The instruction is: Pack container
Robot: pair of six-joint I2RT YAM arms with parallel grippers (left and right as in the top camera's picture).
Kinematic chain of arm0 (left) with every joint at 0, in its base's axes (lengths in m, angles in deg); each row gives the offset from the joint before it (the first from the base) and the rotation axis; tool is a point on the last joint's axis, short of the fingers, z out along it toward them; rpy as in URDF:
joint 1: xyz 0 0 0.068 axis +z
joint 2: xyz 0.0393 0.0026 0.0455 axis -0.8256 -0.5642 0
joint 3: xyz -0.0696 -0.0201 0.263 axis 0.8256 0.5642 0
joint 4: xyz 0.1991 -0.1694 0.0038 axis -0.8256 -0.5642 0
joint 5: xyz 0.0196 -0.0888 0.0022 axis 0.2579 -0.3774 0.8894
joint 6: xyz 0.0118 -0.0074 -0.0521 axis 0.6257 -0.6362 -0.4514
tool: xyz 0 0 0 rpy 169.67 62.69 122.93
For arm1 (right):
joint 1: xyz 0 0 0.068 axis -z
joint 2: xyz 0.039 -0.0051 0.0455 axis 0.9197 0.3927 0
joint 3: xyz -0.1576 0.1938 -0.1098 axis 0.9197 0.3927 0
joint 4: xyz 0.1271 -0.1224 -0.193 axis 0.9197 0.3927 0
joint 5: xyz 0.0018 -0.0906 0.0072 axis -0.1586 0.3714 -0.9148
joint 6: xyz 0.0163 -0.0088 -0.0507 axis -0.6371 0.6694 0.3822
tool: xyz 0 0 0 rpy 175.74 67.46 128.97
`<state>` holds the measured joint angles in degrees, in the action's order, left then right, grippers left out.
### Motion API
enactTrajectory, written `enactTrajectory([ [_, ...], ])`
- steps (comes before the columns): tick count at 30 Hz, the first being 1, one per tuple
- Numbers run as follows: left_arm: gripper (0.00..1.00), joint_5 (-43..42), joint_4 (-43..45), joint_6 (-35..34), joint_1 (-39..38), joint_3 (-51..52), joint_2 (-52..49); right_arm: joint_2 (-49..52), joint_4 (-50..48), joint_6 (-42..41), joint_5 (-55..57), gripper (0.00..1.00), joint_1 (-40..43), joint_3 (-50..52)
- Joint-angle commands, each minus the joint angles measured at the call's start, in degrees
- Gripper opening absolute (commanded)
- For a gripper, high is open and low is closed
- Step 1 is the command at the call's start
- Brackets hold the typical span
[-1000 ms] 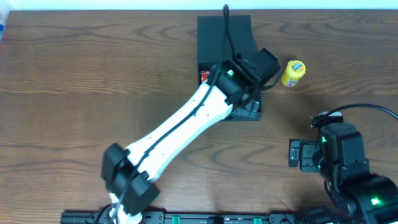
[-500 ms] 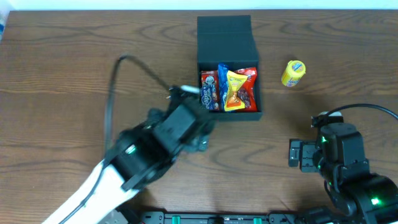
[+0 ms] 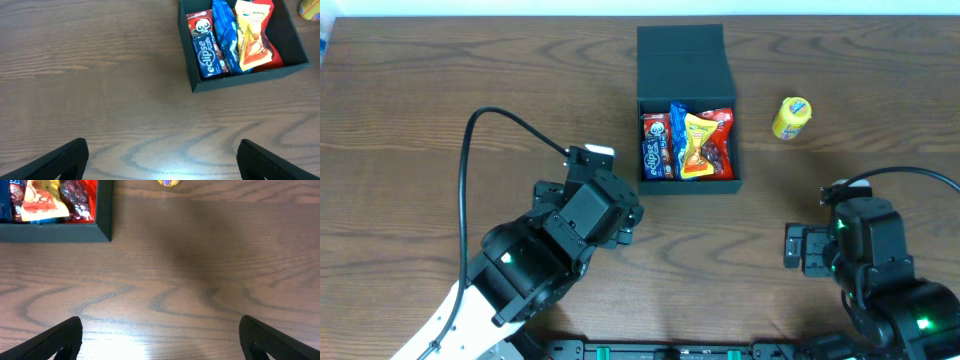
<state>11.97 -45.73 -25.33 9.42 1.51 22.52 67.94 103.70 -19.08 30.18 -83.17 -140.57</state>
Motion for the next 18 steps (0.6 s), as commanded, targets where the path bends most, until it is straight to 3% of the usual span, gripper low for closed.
enactTrajectory([
  [1, 0.95, 1.42, -0.13, -0.63, 0.20, 0.13, 0.00, -0.26, 0.09, 0.37, 0.20, 0.99, 0.90, -0.09],
  [6, 0.95, 1.42, -0.13, -0.63, 0.20, 0.13, 0.00, -0.24, -0.72, 0.35, 0.17, 0.99, 0.90, -0.09],
  [13, 0.95, 1.42, -0.13, -0.63, 0.20, 0.13, 0.00, -0.26, -10.86, 0.44, -3.80, 0.99, 0.90, -0.09],
  [18, 0.96, 1.42, -0.13, -0.63, 0.20, 0.13, 0.00, 0.52, -18.05, 0.81, 3.23, 0.99, 0.90, -0.04],
])
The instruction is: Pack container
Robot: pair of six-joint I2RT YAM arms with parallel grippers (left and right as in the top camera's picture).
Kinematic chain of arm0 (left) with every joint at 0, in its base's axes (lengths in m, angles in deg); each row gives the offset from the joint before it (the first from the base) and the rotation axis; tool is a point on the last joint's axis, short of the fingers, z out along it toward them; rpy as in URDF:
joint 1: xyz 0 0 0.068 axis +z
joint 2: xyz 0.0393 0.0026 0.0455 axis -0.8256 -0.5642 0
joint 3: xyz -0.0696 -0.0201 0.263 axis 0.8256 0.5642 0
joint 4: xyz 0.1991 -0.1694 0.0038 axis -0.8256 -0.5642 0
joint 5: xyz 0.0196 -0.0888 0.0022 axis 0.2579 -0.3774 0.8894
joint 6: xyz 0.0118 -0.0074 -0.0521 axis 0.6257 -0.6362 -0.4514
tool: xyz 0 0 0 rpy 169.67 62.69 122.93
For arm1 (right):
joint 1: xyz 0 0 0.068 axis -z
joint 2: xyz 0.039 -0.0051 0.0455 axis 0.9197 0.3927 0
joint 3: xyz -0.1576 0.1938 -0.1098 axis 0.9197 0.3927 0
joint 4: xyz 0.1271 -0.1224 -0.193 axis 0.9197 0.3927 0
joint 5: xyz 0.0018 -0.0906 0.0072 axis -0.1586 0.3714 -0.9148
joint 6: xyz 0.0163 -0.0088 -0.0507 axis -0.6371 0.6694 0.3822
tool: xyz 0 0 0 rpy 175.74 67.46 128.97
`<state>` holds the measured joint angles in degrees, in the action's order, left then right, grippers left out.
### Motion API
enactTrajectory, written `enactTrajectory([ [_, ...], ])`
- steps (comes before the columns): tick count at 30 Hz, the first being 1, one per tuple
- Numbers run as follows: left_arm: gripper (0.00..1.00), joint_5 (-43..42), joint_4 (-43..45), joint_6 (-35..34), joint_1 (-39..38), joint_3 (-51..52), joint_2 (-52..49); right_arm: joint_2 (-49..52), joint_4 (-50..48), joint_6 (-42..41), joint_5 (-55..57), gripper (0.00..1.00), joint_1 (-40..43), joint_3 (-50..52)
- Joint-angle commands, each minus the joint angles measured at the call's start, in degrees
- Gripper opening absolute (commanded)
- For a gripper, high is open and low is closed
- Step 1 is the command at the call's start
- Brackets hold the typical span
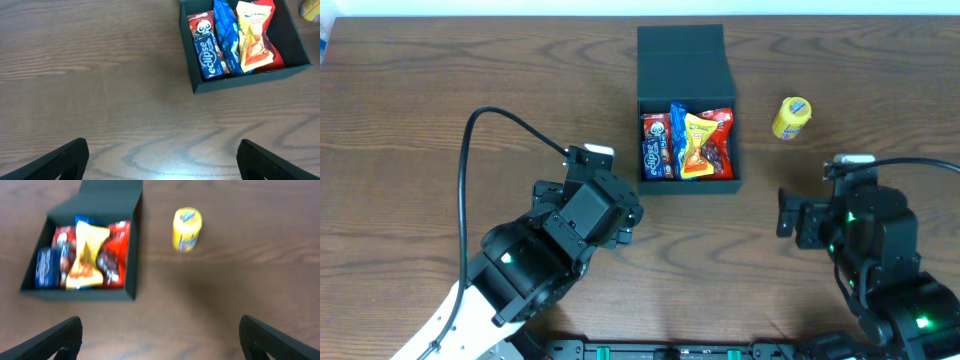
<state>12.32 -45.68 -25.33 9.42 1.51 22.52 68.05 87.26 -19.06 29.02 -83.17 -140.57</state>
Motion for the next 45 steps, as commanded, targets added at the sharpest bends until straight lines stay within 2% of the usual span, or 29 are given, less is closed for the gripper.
enactTrajectory([
  [1, 0.95, 1.07, -0.17, -0.63, 0.20, 0.13, 0.00, 0.94, -2.58, 0.79, 6.32, 0.99, 0.90, 0.02],
  [6, 0.95, 1.07, -0.17, -0.63, 0.20, 0.13, 0.00, 8.07, -10.56, 0.81, 15.28, 0.99, 0.96, 1.86],
  [11, 0.95, 1.07, -0.17, -0.63, 0.20, 0.13, 0.00, 15.98, -18.12, 0.79, 17.49, 0.99, 3.61, 5.16],
  [16, 0.95, 1.07, -0.17, -0.63, 0.20, 0.13, 0.00, 22.38, -35.91, 0.76, 16.72, 0.99, 7.30, 12.76],
  [19, 0.95, 1.07, -0.17, -0.63, 0.20, 0.13, 0.00, 26.47, -48.33, 0.79, 12.26, 0.99, 7.80, 17.90],
  [22, 0.95, 1.07, -0.17, -0.63, 0.20, 0.13, 0.00, 30.88, -55.93, 0.79, 9.25, 0.99, 7.82, 20.52],
  [27, 0.95, 1.07, -0.17, -0.63, 0.20, 0.13, 0.00, 40.11, -63.60, 1.07, 8.83, 0.99, 8.41, 20.98],
  [37, 0.96, 1.07, -0.17, -0.63, 0.20, 0.13, 0.00, 56.85, -86.27, 5.73, 8.83, 0.99, 10.73, 20.96],
  [45, 0.95, 1.07, -0.17, -0.63, 0.20, 0.13, 0.00, 62.97, -94.62, 8.81, 5.53, 0.99, 14.10, 20.31],
])
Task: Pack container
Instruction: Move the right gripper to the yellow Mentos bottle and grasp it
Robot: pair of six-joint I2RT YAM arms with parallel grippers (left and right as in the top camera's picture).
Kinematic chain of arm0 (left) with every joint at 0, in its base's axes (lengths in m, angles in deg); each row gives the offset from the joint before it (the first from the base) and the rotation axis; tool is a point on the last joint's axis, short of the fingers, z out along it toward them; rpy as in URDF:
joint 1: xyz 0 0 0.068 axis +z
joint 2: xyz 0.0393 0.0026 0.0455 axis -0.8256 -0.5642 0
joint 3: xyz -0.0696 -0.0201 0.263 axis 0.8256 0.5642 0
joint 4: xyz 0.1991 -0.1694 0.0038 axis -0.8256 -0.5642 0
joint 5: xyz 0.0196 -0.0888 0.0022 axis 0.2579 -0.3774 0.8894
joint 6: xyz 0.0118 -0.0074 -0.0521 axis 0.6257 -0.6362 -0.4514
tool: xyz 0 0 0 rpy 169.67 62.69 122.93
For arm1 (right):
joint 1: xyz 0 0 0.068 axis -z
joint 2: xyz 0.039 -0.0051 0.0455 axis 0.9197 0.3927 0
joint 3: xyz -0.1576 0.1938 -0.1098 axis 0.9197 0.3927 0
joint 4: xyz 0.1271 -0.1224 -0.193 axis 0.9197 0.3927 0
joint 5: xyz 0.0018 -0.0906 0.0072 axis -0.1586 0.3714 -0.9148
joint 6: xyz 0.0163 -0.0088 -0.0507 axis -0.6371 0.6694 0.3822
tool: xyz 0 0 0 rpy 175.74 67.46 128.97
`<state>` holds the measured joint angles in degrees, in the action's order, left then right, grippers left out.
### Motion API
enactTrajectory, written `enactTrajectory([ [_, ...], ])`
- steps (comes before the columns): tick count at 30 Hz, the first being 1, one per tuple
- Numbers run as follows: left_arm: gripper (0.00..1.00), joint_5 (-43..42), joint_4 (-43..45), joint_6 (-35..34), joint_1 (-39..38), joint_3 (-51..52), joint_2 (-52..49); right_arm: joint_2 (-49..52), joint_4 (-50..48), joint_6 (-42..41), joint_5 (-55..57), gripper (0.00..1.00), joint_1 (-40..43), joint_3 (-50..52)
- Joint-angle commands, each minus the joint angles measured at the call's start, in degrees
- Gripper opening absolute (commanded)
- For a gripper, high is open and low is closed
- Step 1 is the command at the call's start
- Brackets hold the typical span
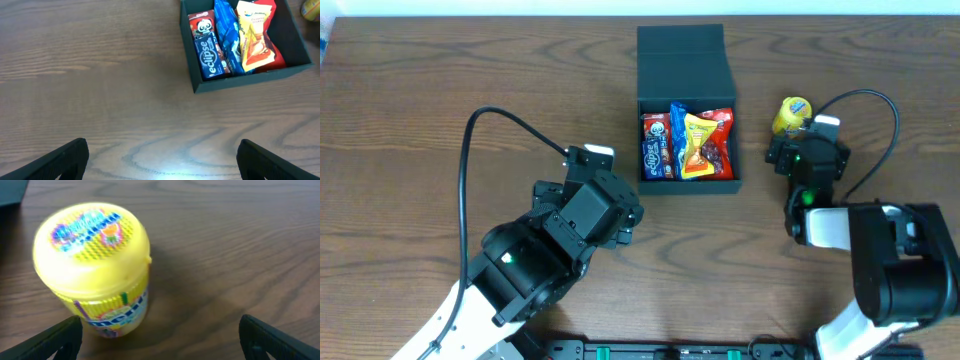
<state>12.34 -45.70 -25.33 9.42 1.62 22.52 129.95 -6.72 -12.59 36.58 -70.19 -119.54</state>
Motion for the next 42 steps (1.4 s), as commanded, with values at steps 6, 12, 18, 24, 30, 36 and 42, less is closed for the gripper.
enactTrajectory([
  [6, 0.95, 1.05, -0.15, -0.63, 0.20, 0.02, 0.02, 2.75, -0.59, 3.30, -4.76, 0.99, 2.27, -3.39],
  [12, 0.95, 1.05, -0.15, -0.63, 0.20, 0.02, 0.00, 4.61, -0.55, 5.29, -8.17, 0.99, 2.27, -5.88],
  [18, 0.95, 1.05, -0.15, -0.63, 0.20, 0.02, 0.00, 8.00, -0.37, 6.78, -8.15, 0.99, 2.27, -9.18],
  [24, 0.95, 1.05, -0.15, -0.63, 0.20, 0.02, 0.00, 11.08, -0.37, 7.19, -8.15, 0.99, 2.27, -12.52],
  [30, 0.96, 1.05, -0.15, -0.63, 0.20, 0.02, 0.00, 12.07, -0.37, 7.19, -8.15, 0.85, 2.27, -14.29],
  [36, 0.95, 1.05, -0.15, -0.63, 0.20, 0.02, 0.00, 12.07, -0.28, 7.17, -8.15, 0.78, 2.25, -14.29],
  [42, 0.95, 1.05, -0.15, -0.63, 0.20, 0.02, 0.00, 12.07, 1.33, 7.17, -8.15, 0.52, 2.25, -14.29],
])
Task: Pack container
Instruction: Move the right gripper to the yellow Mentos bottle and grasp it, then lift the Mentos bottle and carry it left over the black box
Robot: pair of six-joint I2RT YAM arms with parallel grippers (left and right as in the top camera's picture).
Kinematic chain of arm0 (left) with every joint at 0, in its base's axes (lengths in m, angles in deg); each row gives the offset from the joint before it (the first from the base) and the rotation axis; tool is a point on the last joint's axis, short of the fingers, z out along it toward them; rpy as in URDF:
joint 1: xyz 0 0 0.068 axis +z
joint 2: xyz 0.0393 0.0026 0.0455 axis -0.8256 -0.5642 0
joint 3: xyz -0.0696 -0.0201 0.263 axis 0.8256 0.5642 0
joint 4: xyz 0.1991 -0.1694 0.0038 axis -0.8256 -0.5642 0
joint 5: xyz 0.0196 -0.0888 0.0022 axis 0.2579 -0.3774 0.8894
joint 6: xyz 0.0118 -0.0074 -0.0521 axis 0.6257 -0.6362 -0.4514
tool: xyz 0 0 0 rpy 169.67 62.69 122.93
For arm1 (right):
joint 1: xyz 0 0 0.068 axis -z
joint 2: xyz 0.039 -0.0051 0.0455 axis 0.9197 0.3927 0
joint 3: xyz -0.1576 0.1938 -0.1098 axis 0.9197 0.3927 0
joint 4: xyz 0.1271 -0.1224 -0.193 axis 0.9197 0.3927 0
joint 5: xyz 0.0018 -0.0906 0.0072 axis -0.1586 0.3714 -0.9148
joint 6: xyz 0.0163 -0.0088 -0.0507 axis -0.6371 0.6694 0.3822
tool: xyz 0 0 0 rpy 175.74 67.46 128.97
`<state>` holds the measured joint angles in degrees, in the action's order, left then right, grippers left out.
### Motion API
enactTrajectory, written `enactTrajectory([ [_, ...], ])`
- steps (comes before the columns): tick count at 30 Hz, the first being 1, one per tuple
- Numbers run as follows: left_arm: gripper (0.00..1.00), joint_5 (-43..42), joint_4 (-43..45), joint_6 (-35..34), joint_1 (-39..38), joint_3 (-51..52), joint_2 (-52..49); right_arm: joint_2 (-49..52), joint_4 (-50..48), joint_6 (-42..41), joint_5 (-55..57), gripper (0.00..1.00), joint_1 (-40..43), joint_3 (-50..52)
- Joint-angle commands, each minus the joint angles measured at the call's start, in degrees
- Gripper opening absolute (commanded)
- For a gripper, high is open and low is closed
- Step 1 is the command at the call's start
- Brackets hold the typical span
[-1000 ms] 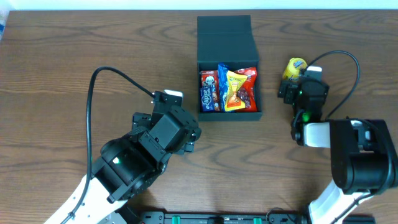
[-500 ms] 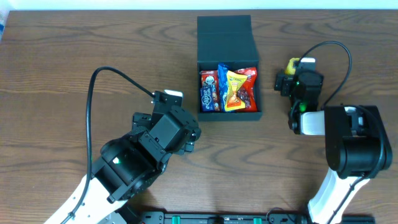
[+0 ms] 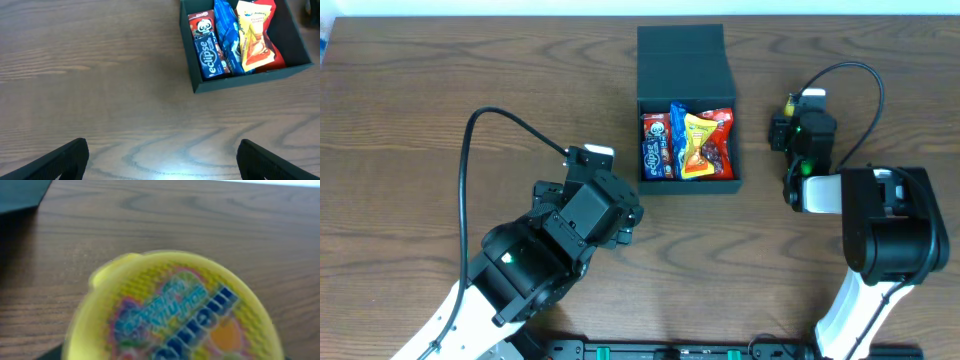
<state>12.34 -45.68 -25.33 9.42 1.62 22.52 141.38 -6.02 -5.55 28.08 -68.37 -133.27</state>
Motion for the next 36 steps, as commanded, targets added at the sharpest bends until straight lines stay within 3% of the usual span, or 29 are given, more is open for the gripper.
enactTrajectory([
  [1, 0.95, 1.05, -0.17, -0.63, 0.20, 0.02, 0.02, 0.63, 0.85, 0.11, 0.33, 0.48, 0.44, -0.57],
  [3, 0.95, 1.05, -0.17, -0.63, 0.20, 0.02, 0.00, 0.63, 0.85, 0.13, 0.35, 0.46, 0.35, -0.57],
  [16, 0.95, 1.05, -0.17, -0.63, 0.20, 0.02, 0.00, -1.60, 1.88, 0.11, 0.35, 0.05, 0.35, -0.57],
  [24, 0.95, 1.05, -0.17, -0.63, 0.20, 0.02, 0.00, -9.94, 12.28, 0.11, 0.35, 0.01, 0.22, -0.57],
  [36, 0.95, 1.05, -0.17, -0.63, 0.20, 0.02, 0.00, -30.82, 31.93, -0.11, 0.33, 0.01, -3.45, -0.57],
])
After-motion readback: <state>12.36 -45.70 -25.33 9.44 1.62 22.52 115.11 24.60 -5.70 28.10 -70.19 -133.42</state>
